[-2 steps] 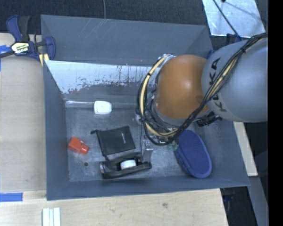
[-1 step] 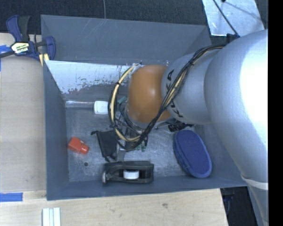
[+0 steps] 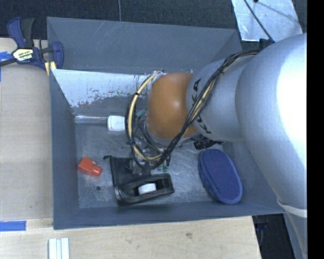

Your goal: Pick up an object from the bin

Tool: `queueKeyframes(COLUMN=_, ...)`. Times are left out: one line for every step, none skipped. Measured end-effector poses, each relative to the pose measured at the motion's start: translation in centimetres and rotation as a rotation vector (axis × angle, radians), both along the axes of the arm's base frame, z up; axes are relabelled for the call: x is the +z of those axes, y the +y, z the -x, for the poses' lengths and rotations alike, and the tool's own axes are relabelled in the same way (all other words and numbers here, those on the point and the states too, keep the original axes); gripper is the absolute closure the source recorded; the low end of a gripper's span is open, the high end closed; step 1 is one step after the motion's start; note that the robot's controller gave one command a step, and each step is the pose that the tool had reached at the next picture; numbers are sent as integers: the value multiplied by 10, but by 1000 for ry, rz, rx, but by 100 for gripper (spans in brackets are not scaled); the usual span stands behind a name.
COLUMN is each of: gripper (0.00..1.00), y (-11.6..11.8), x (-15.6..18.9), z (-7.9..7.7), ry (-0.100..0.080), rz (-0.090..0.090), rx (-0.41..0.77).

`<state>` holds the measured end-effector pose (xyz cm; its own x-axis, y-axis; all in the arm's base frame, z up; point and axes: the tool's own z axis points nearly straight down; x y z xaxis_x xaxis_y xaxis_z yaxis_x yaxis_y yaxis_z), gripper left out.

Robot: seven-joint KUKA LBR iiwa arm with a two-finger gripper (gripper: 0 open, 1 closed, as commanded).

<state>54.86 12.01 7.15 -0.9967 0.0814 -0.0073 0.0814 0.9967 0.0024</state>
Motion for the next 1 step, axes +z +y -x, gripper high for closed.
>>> queueKeyframes(gripper=100, y=-20, x=98, z=-7, ry=-4, rz=0, rx=5)
